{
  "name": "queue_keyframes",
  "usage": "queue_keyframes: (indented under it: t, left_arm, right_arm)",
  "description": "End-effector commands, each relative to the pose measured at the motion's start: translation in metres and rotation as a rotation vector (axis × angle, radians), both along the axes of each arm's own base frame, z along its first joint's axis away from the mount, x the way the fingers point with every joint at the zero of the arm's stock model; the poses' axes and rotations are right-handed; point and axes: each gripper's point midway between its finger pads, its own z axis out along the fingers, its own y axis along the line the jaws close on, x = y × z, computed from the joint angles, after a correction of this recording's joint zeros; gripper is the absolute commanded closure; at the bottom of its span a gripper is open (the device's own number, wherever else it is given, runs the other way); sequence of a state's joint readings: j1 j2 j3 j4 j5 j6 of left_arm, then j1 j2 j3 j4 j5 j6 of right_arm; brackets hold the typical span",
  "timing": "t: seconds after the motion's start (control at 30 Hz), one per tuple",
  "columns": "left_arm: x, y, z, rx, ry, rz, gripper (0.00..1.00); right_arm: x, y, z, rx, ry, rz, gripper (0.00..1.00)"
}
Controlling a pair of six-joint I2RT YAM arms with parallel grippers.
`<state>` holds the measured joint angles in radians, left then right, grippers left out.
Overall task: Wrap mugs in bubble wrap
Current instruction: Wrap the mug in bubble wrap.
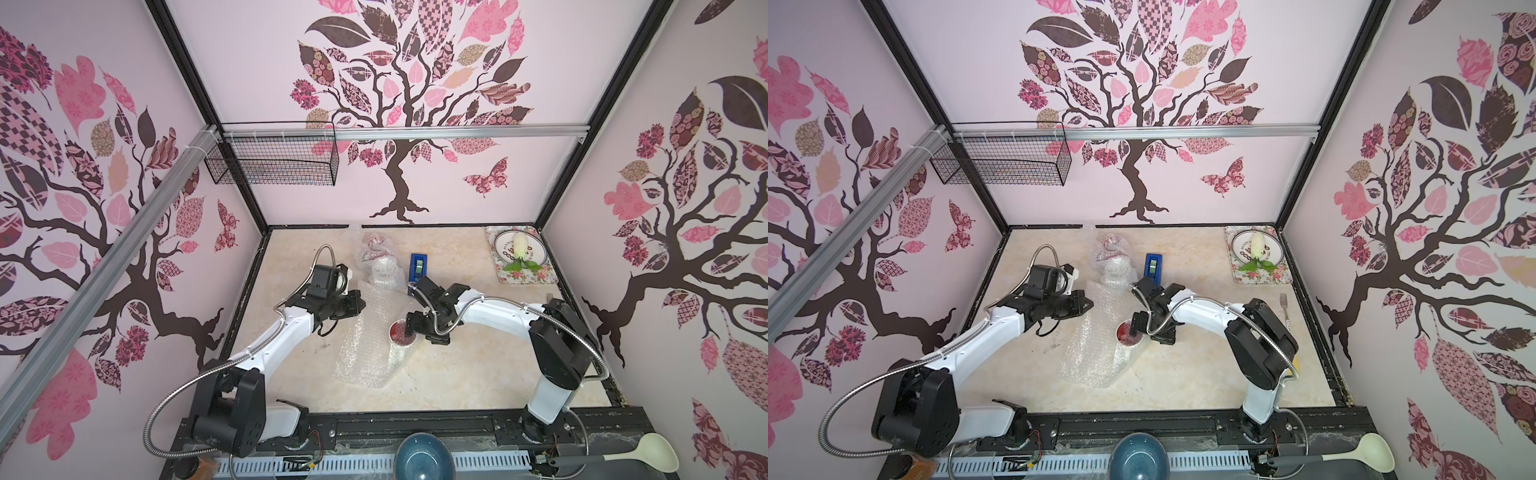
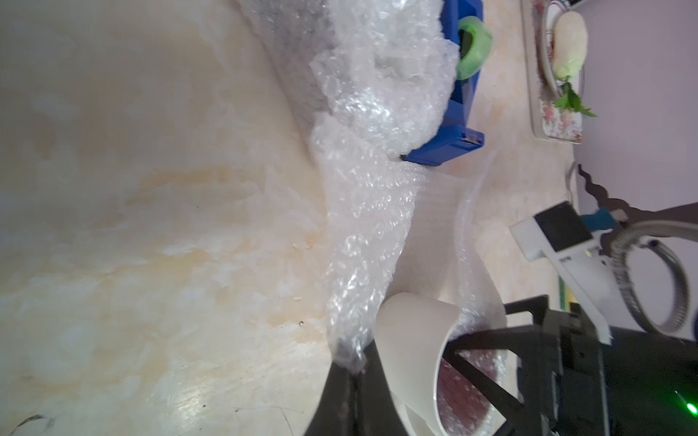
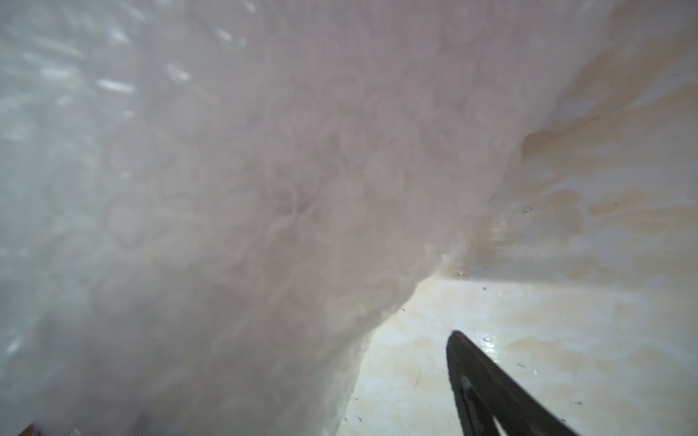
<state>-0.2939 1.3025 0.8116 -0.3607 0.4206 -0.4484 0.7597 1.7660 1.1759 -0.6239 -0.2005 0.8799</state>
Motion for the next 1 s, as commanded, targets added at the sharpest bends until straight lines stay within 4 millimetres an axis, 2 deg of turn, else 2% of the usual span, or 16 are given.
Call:
queue_keyframes:
  t: [0.0,0.17,0.33,0.43,0.57,0.77,0.97]
  left_arm:
    - [-0.013,-0.016,-0.002,-0.081,-0.025,-0.065,1.00]
    - [-0.035,-0.038,0.004,-0.058,-0.073,-0.171,1.00]
    - [-0.056,-0.050,0.017,0.008,-0.156,-0.257,1.00]
    - [-0.070,-0.061,0.018,0.055,-0.196,-0.329,1.00]
    - [-0.085,-0.070,0.006,0.163,-0.195,-0.395,1.00]
    - [-0.090,-0.075,0.000,0.207,-0.207,-0.423,0.99]
    - [-0.096,-0.084,-0.007,0.225,-0.207,-0.483,0.98]
  right_arm:
    - [0.004,0.002,0.016,0.052,-0.022,-0.025,0.09]
    - [0.004,0.003,0.011,0.061,-0.003,-0.028,0.09]
    - [0.006,-0.001,0.013,0.065,-0.006,-0.035,0.09]
    - [0.010,-0.005,0.017,0.067,-0.008,-0.048,0.09]
    - [0.020,-0.011,0.038,0.108,-0.043,-0.080,0.08]
    - [0.026,-0.018,0.078,0.204,-0.095,-0.121,0.04]
    - [0.026,-0.011,0.098,0.277,-0.109,-0.137,0.00]
